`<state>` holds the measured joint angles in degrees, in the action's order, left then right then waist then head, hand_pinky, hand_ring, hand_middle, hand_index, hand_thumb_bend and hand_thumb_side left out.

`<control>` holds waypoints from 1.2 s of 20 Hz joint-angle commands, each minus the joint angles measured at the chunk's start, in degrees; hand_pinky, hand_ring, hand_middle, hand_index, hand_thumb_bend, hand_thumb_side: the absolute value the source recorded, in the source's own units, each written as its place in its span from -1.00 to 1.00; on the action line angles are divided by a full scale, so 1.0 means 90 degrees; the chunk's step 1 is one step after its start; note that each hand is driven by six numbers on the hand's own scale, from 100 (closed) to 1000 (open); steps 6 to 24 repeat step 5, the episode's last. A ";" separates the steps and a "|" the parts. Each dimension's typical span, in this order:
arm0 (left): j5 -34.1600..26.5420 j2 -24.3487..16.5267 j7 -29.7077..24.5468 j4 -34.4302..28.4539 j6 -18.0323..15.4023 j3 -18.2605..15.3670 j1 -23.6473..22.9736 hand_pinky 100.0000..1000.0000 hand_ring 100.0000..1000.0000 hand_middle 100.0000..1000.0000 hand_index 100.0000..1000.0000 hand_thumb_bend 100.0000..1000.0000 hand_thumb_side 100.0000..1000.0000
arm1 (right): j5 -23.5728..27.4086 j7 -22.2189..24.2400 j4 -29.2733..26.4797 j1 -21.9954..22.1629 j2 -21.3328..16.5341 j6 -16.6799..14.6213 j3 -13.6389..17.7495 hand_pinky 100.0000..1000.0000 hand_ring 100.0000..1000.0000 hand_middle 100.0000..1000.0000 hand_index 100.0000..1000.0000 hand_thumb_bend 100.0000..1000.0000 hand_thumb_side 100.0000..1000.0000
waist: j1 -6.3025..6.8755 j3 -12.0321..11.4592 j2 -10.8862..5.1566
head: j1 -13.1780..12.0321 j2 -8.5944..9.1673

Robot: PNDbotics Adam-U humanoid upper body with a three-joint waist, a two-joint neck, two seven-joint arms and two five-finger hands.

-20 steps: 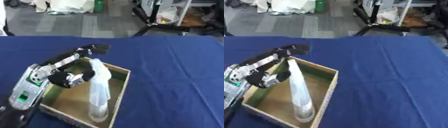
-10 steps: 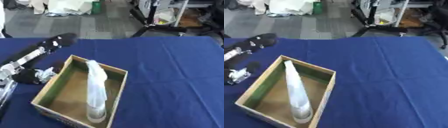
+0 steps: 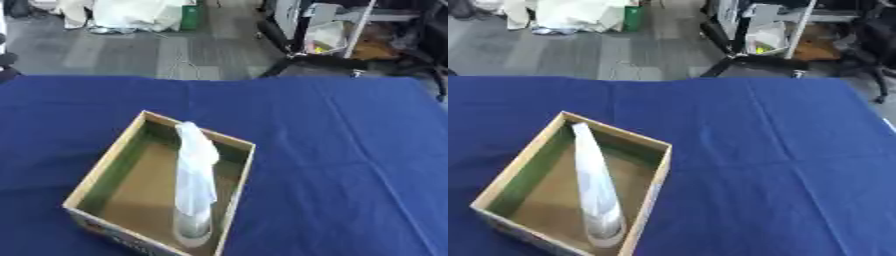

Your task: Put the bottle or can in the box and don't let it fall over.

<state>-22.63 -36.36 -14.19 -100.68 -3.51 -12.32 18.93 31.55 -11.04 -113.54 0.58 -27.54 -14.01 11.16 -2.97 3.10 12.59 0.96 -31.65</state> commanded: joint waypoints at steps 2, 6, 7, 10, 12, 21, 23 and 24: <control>-0.0635 -0.0303 0.0538 -0.0135 0.0143 -0.0462 -0.0316 1.00 1.00 1.00 1.00 -1.00 0.23 | -0.0015 -0.0003 -0.0117 -0.0005 -0.0186 -0.0074 0.0088 0.93 1.00 1.00 1.00 -1.00 -0.05 | -0.0011 -0.0021 -0.0083 | 0.0040 0.0029; -0.0834 -0.0344 0.0581 -0.0134 0.0135 -0.0604 -0.0525 1.00 0.85 1.00 1.00 -1.00 0.26 | -0.0023 -0.0008 -0.0117 -0.0001 -0.0179 -0.0100 0.0093 0.93 1.00 1.00 1.00 -1.00 -0.05 | -0.0030 -0.0025 -0.0068 | 0.0051 0.0032; -0.0834 -0.0344 0.0581 -0.0134 0.0135 -0.0604 -0.0525 1.00 0.85 1.00 1.00 -1.00 0.26 | -0.0023 -0.0008 -0.0117 -0.0001 -0.0179 -0.0100 0.0093 0.93 1.00 1.00 1.00 -1.00 -0.05 | -0.0030 -0.0025 -0.0068 | 0.0051 0.0032; -0.0834 -0.0344 0.0581 -0.0134 0.0135 -0.0604 -0.0525 1.00 0.85 1.00 1.00 -1.00 0.26 | -0.0023 -0.0008 -0.0117 -0.0001 -0.0179 -0.0100 0.0093 0.93 1.00 1.00 1.00 -1.00 -0.05 | -0.0030 -0.0025 -0.0068 | 0.0051 0.0032; -0.0834 -0.0344 0.0581 -0.0134 0.0135 -0.0604 -0.0525 1.00 0.85 1.00 1.00 -1.00 0.26 | -0.0023 -0.0008 -0.0117 -0.0001 -0.0179 -0.0100 0.0093 0.93 1.00 1.00 1.00 -1.00 -0.05 | -0.0030 -0.0025 -0.0068 | 0.0051 0.0032; -0.0834 -0.0344 0.0581 -0.0134 0.0135 -0.0604 -0.0525 1.00 0.85 1.00 1.00 -1.00 0.26 | -0.0023 -0.0008 -0.0117 -0.0001 -0.0179 -0.0100 0.0093 0.93 1.00 1.00 1.00 -1.00 -0.05 | -0.0030 -0.0025 -0.0068 | 0.0051 0.0032; -0.0834 -0.0344 0.0581 -0.0134 0.0135 -0.0604 -0.0525 1.00 0.85 1.00 1.00 -1.00 0.26 | -0.0023 -0.0008 -0.0117 -0.0001 -0.0179 -0.0100 0.0093 0.93 1.00 1.00 1.00 -1.00 -0.05 | -0.0030 -0.0025 -0.0068 | 0.0051 0.0032; -0.0834 -0.0344 0.0581 -0.0134 0.0135 -0.0604 -0.0525 1.00 0.85 1.00 1.00 -1.00 0.26 | -0.0023 -0.0008 -0.0117 -0.0001 -0.0179 -0.0100 0.0093 0.93 1.00 1.00 1.00 -1.00 -0.05 | -0.0030 -0.0025 -0.0068 | 0.0051 0.0032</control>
